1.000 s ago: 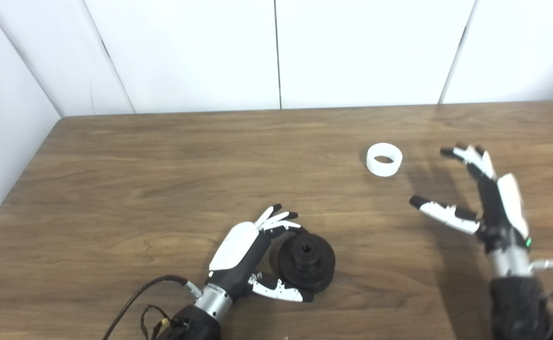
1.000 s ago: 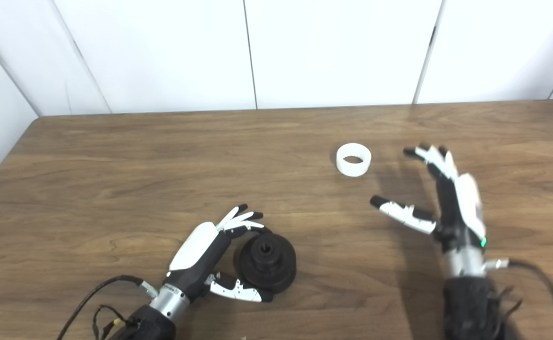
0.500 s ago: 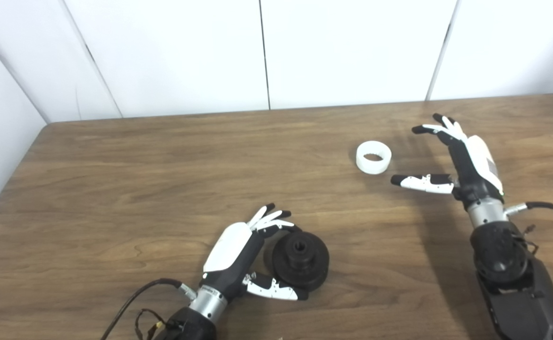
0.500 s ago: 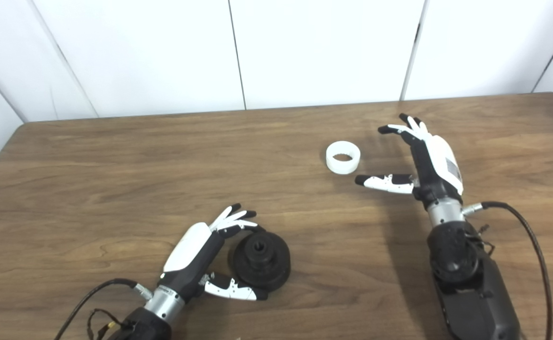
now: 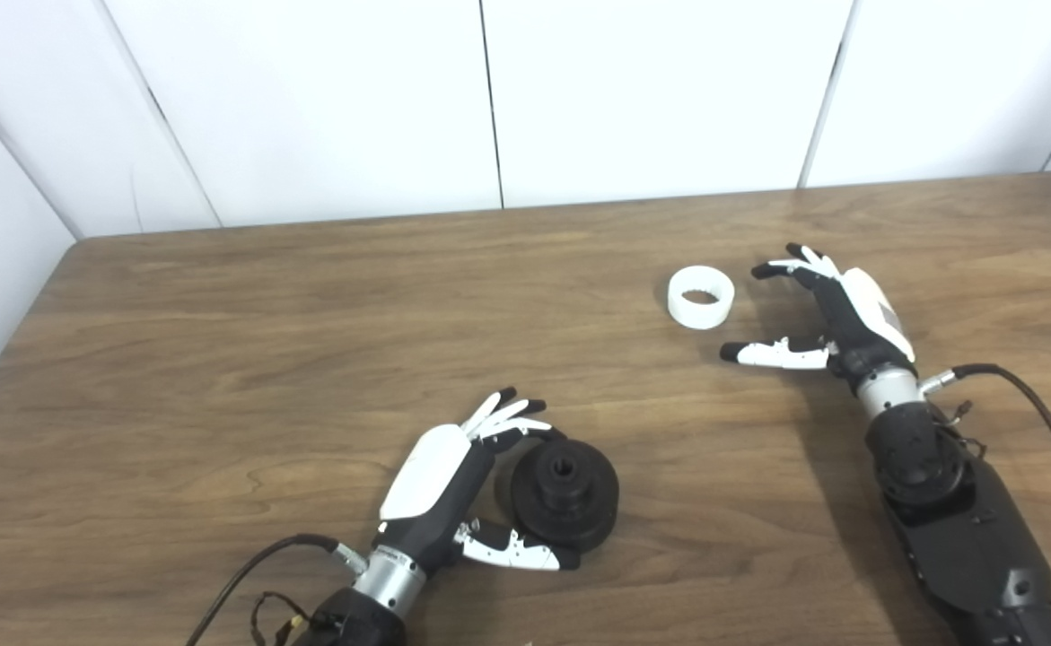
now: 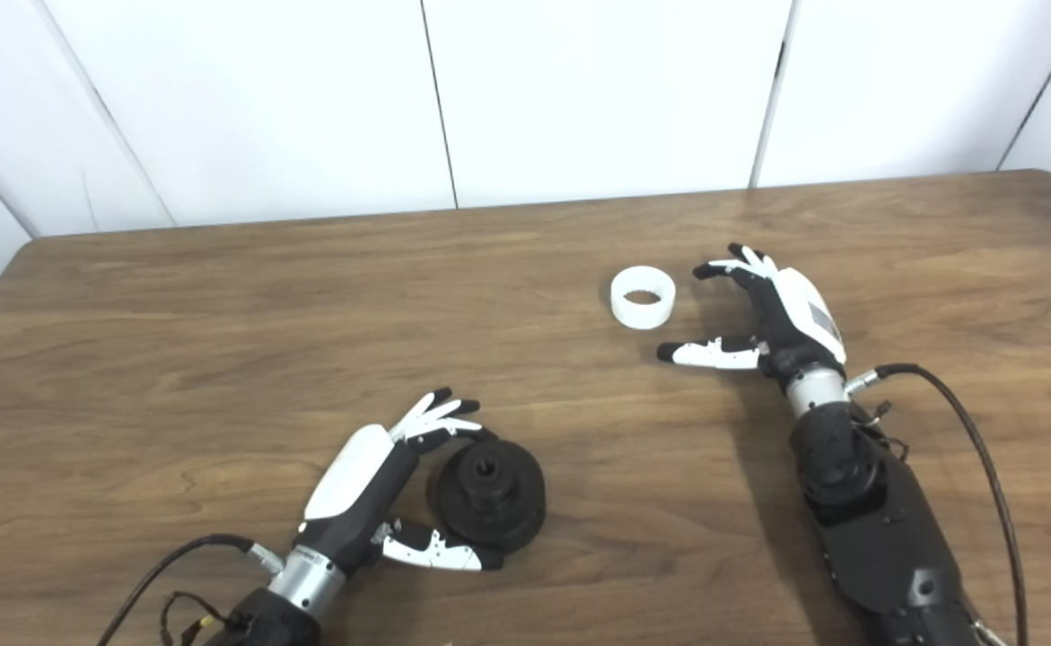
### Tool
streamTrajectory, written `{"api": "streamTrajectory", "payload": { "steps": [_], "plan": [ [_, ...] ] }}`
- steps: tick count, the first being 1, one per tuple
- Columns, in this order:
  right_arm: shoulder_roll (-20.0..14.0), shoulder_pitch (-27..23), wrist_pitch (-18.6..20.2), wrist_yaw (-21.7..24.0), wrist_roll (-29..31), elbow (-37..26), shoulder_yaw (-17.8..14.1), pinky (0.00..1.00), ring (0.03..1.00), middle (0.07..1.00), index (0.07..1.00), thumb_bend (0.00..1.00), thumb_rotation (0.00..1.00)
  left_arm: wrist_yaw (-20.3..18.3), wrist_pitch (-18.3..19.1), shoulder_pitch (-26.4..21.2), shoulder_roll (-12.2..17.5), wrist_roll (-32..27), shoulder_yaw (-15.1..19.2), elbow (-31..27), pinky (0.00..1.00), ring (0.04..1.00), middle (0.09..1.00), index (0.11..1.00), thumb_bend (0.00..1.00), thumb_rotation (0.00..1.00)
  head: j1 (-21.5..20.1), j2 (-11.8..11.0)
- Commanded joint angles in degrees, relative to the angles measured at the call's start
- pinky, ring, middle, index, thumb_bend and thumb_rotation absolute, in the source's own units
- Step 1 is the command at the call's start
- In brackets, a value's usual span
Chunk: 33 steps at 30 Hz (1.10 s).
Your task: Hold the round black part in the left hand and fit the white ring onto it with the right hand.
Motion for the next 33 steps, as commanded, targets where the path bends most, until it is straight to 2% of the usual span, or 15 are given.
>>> {"api": "streamTrajectory", "payload": {
  "steps": [1,20,33],
  "plan": [
    [-1.23,-3.44,-2.39,-0.83,0.11,-0.95,0.26,1.0,1.0,0.952,0.761,0.95,0.37,-0.83,0.94,-0.02,0.54,0.01,-0.06,1.96,0.92,0.995,0.911,0.677,0.88,0.26,-0.03,0.04],
    [-3.07,-8.44,-1.22,2.69,0.1,-0.79,3.49,1.0,1.0,0.953,0.76,0.96,0.38,-0.05,1.73,-0.05,-0.32,0.94,-0.54,2.55,0.91,0.989,0.907,0.676,0.89,0.26,0.55,-0.71],
    [-3.69,-12.32,-3.27,3.81,-0.1,4.32,5.5,1.0,1.0,0.942,0.749,0.97,0.36,0.53,1.33,0.2,-0.54,1.23,-0.56,2.77,0.91,0.984,0.906,0.674,0.89,0.26,0.79,-0.78]
  ]
}}
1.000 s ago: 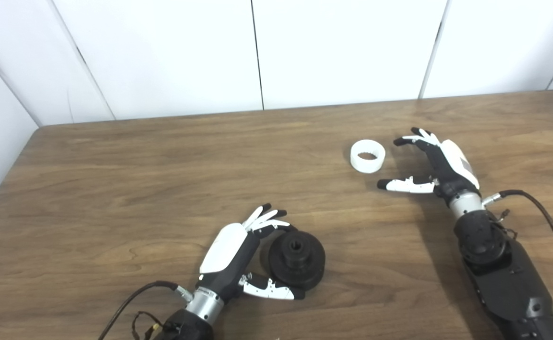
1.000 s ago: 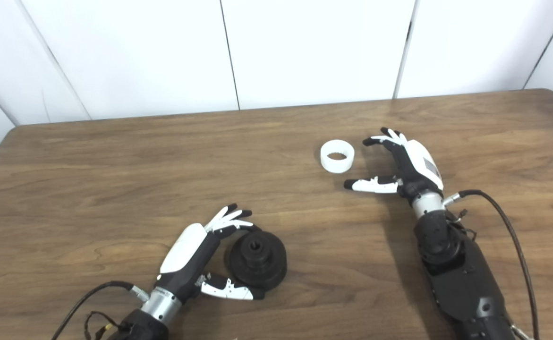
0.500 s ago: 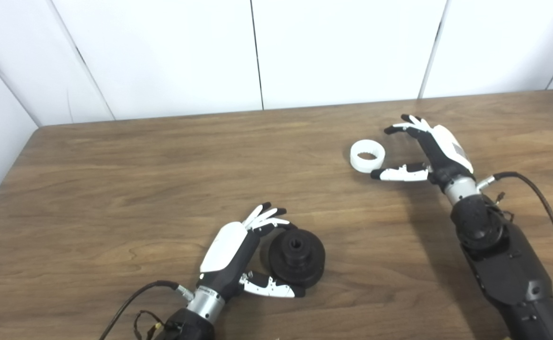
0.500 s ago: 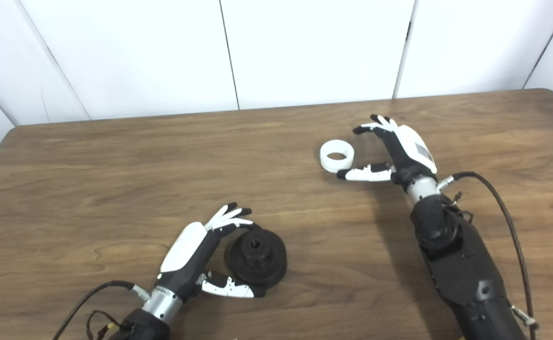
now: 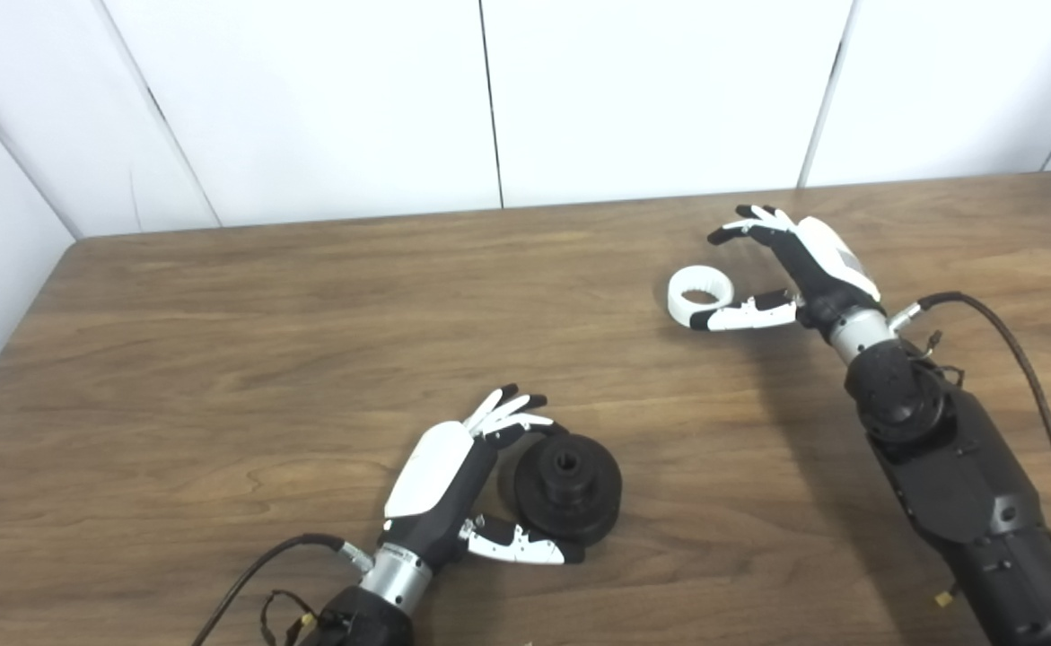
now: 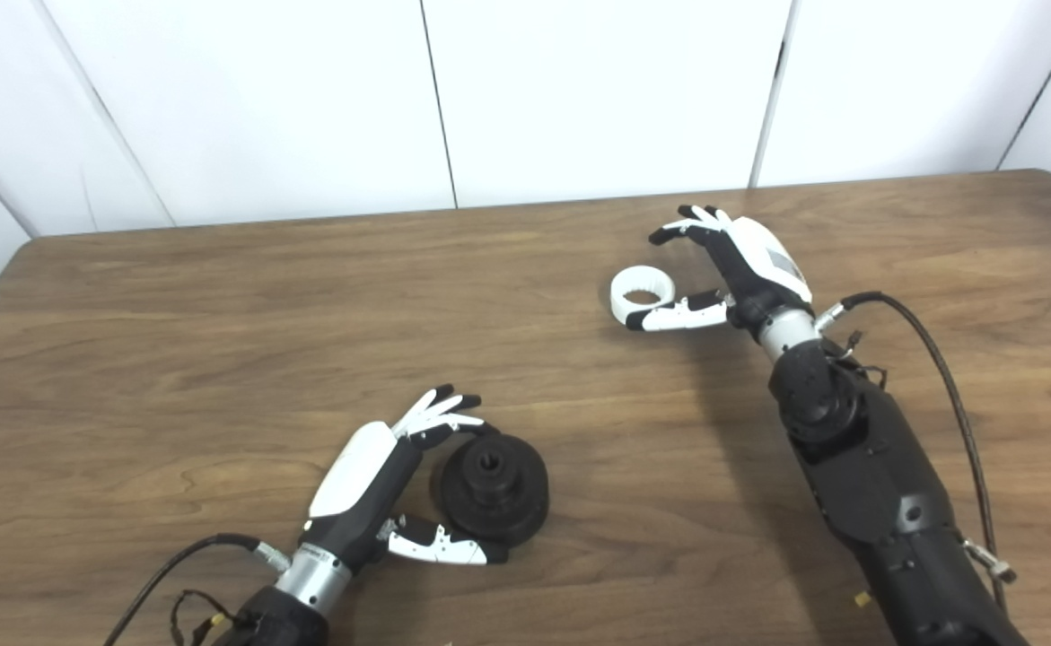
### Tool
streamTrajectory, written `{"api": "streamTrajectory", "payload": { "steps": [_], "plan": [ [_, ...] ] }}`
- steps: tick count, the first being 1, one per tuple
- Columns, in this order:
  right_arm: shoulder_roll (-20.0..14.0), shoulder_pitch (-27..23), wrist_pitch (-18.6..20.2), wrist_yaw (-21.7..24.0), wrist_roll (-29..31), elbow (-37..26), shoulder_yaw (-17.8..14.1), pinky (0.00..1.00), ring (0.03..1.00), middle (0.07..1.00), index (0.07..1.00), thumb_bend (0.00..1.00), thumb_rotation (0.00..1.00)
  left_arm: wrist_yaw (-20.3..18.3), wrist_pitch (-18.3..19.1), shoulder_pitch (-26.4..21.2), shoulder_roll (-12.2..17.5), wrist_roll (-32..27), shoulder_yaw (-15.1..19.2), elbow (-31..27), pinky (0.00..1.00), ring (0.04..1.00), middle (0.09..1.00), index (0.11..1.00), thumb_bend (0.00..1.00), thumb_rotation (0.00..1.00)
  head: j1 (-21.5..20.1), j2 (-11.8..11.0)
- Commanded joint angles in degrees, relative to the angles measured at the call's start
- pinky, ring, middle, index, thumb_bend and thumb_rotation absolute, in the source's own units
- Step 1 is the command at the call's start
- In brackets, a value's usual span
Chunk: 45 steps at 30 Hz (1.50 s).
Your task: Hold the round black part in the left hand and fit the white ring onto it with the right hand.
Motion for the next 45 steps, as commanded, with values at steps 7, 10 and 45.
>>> {"api": "streamTrajectory", "payload": {
  "steps": [7,10,45],
  "plan": [
    [-1.22,-5.24,-2.4,-0.22,-0.37,3.26,1.5,1.0,1.0,0.944,0.751,0.96,0.37,-0.93,1.54,0.56,0.67,0.9,-0.34,1.51,0.92,0.985,0.907,0.679,0.89,0.27,-0.18,0.17],
    [-1.5,-5.84,-1.76,0.35,-0.72,4.22,2.1,1.0,1.0,0.945,0.753,0.96,0.38,-1.03,1.68,0.63,0.68,0.82,-0.31,1.42,0.92,0.986,0.908,0.68,0.89,0.27,-0.11,0.15],
    [-1.56,-7.22,-1.59,2.4,-0.5,6.88,3.78,1.0,1.0,0.945,0.751,0.96,0.35,0.18,0.82,0.48,0.94,3.45,-0.82,2.16,1.0,0.973,0.891,0.676,0.91,0.31,-0.28,0.4]
  ]
}}
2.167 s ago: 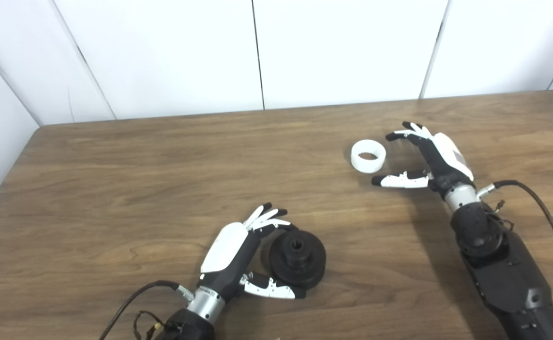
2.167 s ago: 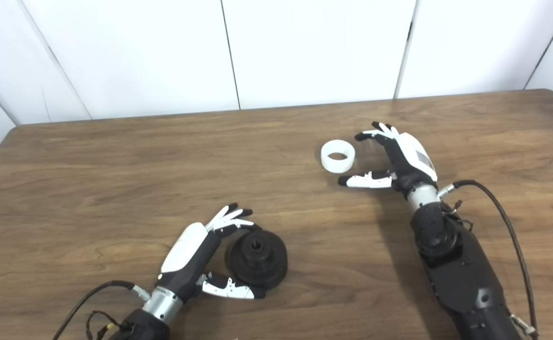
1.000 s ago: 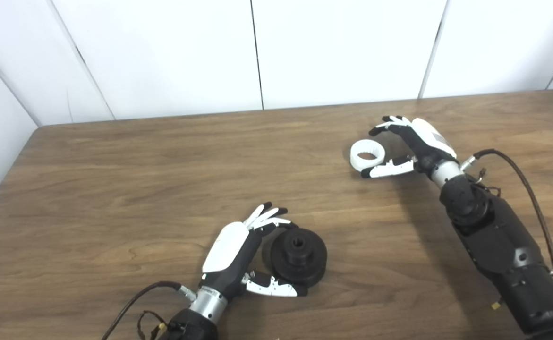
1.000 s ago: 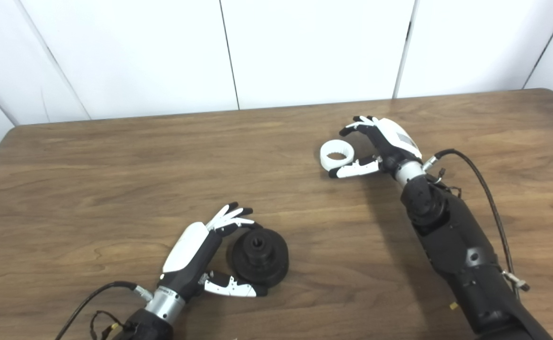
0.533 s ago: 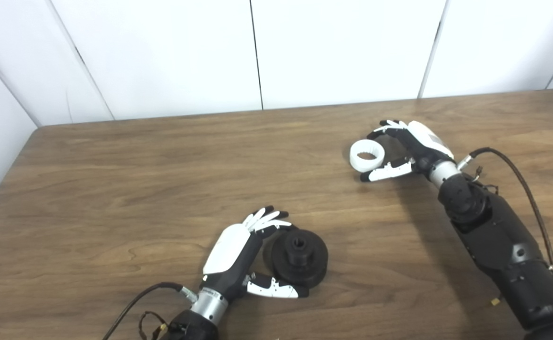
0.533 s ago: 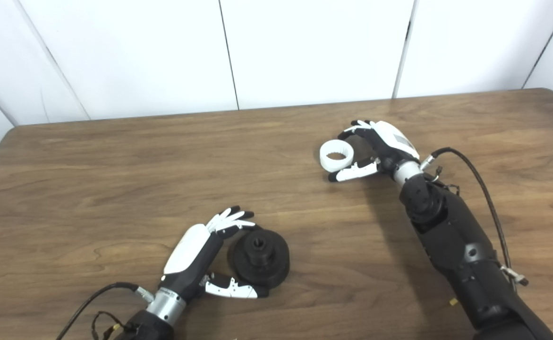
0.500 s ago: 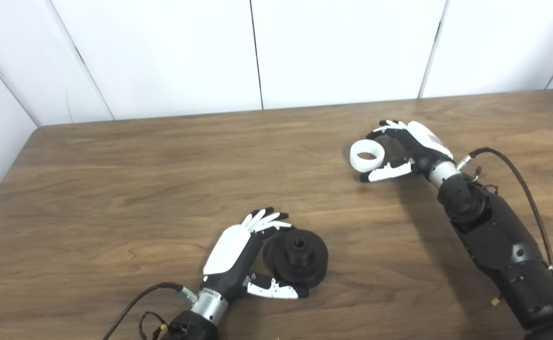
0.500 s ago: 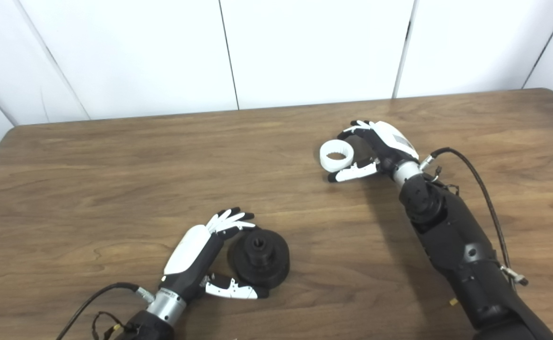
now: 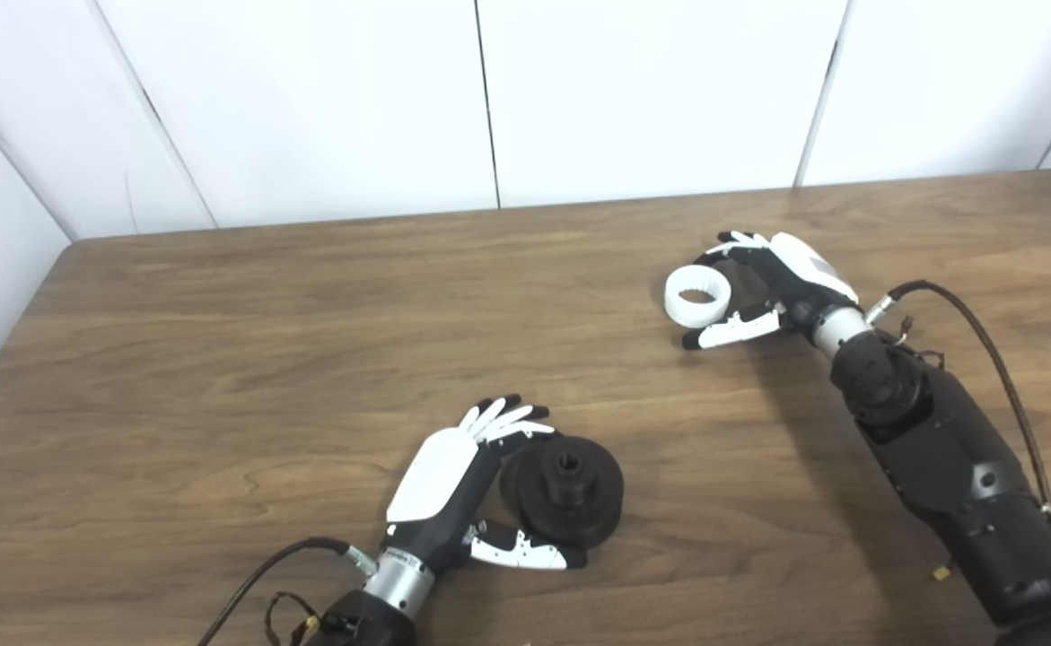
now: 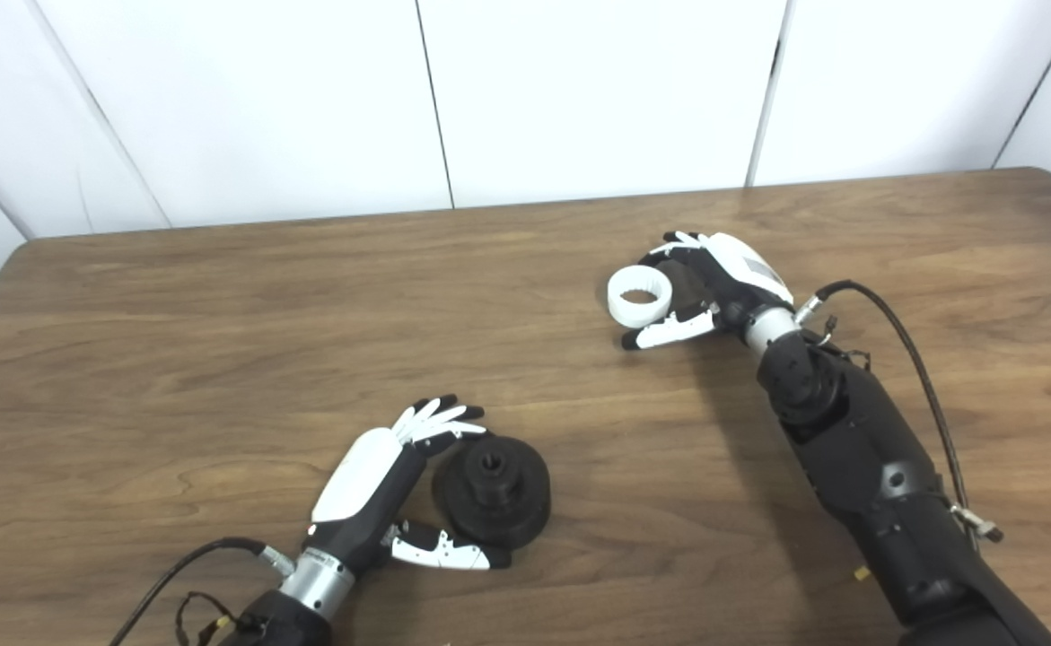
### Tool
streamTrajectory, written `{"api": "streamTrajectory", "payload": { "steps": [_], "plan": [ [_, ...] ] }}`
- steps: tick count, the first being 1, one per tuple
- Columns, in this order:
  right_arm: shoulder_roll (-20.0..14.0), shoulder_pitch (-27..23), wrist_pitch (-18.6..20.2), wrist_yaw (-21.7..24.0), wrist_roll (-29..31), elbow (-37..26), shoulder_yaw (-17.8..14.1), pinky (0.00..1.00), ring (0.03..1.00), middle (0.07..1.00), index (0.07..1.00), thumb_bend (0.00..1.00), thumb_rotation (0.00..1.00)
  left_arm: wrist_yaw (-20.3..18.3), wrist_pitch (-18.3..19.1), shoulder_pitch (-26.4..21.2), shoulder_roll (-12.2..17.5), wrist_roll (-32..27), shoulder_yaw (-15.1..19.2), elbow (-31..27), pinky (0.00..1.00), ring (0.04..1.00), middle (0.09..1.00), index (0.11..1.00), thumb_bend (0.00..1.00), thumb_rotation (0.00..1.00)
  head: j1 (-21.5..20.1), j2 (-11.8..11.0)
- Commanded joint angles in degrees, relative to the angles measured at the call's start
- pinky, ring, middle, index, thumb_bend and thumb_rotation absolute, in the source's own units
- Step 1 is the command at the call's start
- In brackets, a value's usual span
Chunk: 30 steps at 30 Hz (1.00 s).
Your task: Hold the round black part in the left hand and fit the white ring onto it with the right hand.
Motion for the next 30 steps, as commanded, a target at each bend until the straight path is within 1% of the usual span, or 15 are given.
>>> {"api": "streamTrajectory", "payload": {
  "steps": [1,7,10,16,25,30],
  "plan": [
    [-0.65,-3.6,-1.66,-1.02,-0.07,-0.81,-0.29,1.0,1.0,0.944,0.747,0.96,0.34,-0.34,0.95,0.43,0.74,1.31,-0.21,1.08,1.0,0.973,0.891,0.677,0.91,0.31,-0.05,0.06],
    [-0.26,-3.42,-1.95,-1.74,0.23,-0.61,-0.63,1.0,1.0,0.933,0.715,0.93,0.31,-0.26,0.6,0.63,0.62,0.86,-0.18,1.1,1.0,0.974,0.889,0.677,0.91,0.31,-0.01,0.12],
    [-0.04,-3.29,-2.46,-2.24,0.71,-0.63,-1.02,1.0,1.0,0.926,0.684,0.9,0.29,-0.2,0.64,0.57,0.65,1.27,-0.28,1.06,1.0,0.974,0.89,0.679,0.91,0.32,0.06,0.2],
    [0.15,-3.19,-3.48,-3.35,0.78,-0.07,-1.3,1.0,1.0,0.913,0.636,0.86,0.29,-0.09,1.01,0.71,0.5,1.87,-0.36,0.98,1.0,0.969,0.885,0.678,0.91,0.32,0.05,0.25],
    [0.44,-2.89,-3.81,-4.3,1.06,-0.18,-1.46,1.0,1.0,0.903,0.606,0.84,0.26,-0.13,0.97,0.95,0.38,1.34,-0.19,1.06,1.0,0.97,0.885,0.677,0.91,0.31,-0.04,0.22],
    [0.54,-2.85,-4.3,-4.82,1.14,0.07,-1.52,1.0,1.0,0.9,0.599,0.83,0.25,-0.07,1.03,1.0,0.46,1.85,-0.33,0.9,1.0,0.968,0.883,0.677,0.91,0.32,0.04,0.24]
  ]
}}
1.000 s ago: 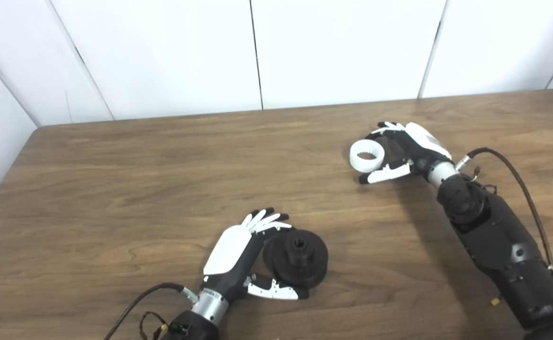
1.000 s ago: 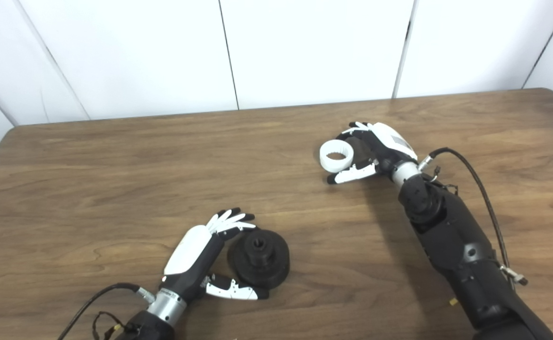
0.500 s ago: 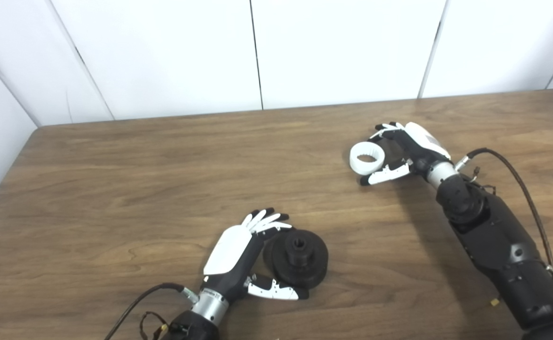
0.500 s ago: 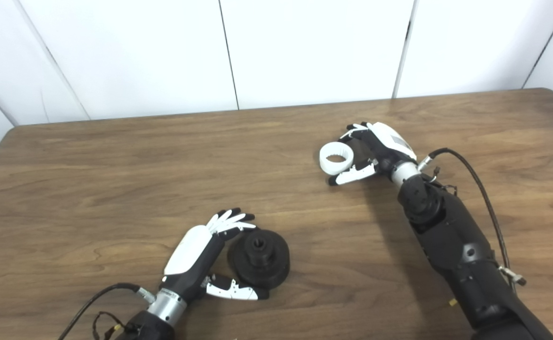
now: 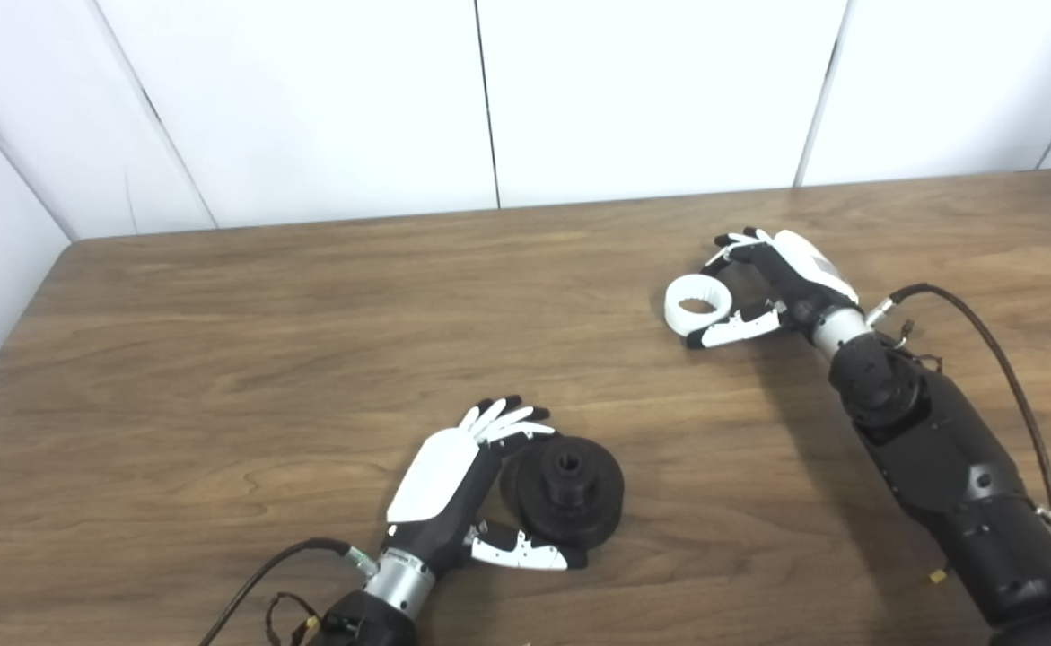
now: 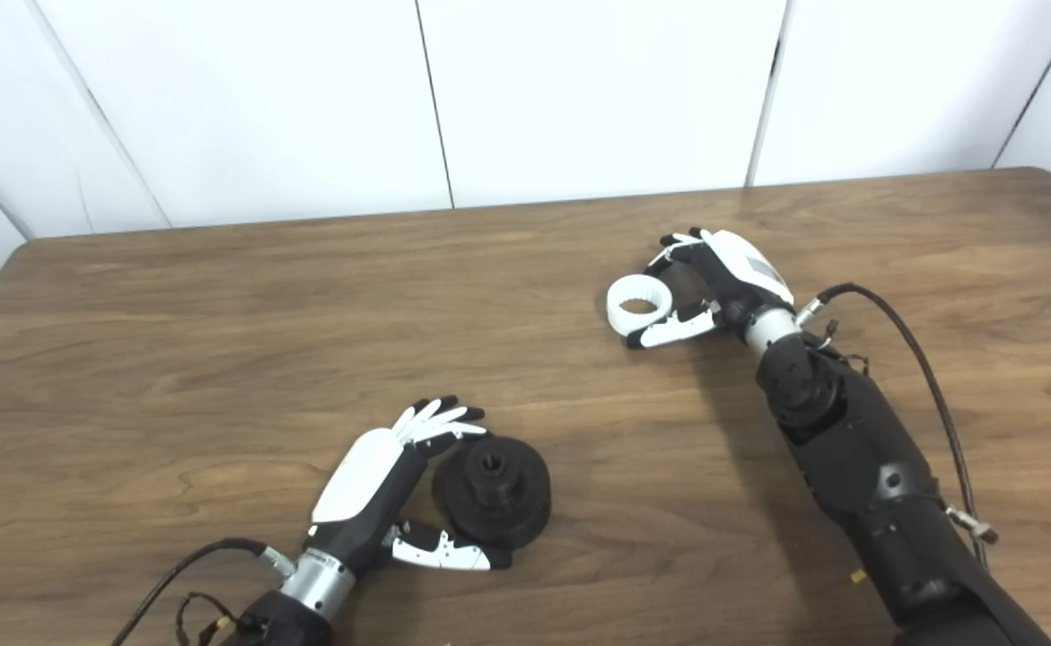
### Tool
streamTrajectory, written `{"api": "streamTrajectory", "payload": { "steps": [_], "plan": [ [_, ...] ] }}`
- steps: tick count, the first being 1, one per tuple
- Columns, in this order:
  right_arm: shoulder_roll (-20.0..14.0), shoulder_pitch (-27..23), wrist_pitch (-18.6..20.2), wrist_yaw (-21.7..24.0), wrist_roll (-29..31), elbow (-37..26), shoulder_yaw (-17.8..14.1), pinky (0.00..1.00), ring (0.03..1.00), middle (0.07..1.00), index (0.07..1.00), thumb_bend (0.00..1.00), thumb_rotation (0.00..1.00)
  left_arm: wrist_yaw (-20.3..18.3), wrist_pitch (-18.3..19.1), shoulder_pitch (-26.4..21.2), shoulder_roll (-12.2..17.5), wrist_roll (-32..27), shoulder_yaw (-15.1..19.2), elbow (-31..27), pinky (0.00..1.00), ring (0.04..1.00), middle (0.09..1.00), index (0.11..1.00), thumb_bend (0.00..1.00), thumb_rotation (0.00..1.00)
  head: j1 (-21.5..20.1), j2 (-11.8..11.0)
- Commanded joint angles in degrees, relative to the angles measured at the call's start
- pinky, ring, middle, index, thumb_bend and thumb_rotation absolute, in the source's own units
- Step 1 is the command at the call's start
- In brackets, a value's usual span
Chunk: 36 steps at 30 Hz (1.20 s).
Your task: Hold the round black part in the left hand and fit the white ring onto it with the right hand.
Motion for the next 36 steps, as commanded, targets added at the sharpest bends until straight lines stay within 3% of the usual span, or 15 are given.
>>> {"api": "streamTrajectory", "payload": {
  "steps": [1,9,11,14,27,36],
  "plan": [
    [-0.11,-2.86,-2.27,-2.06,0.21,-1.48,-0.8,1.0,1.0,0.898,0.595,0.82,0.26,-0.29,1.11,0.91,0.53,1.21,-0.25,0.85,1.0,0.968,0.886,0.676,0.91,0.32,-0.02,0.06],
    [0.1,-2.66,-1.35,-2.56,0.26,-1.91,-0.84,1.0,1.0,0.896,0.586,0.8,0.27,-0.27,1.23,1.0,0.35,1.09,-0.18,0.88,1.0,0.971,0.887,0.671,0.92,0.31,-0.03,0.04],
    [0.2,-2.59,-0.96,-2.57,0.36,-2.04,-0.94,1.0,1.0,0.897,0.523,0.61,0.19,-0.2,1.18,1.07,0.38,1.2,-0.19,0.86,1.0,0.969,0.886,0.672,0.92,0.31,-0.03,0.04],
    [0.23,-2.41,-0.96,-2.47,0.65,-2.23,-1.12,1.0,1.0,0.897,0.496,0.53,0.16,-0.21,1.22,1.14,0.5,1.33,-0.23,0.8,1.0,0.97,0.887,0.674,0.91,0.32,-0.03,0.04],
    [0.13,-1.17,0.33,-1.29,1.5,-5.02,-1.76,1.0,1.0,0.895,0.493,0.52,0.16,-0.07,1.34,1.09,0.51,1.58,-0.29,0.93,1.0,0.968,0.888,0.678,0.91,0.32,-0.2,-0.08],
    [-0.02,1.17,2.06,0.99,2.52,-11.41,-2.71,0.98,1.0,0.885,0.492,0.52,0.16,0.41,1.02,0.85,0.61,1.98,-0.39,1.59,1.0,0.962,0.883,0.673,0.92,0.32,-0.06,-0.1]
  ]
}}
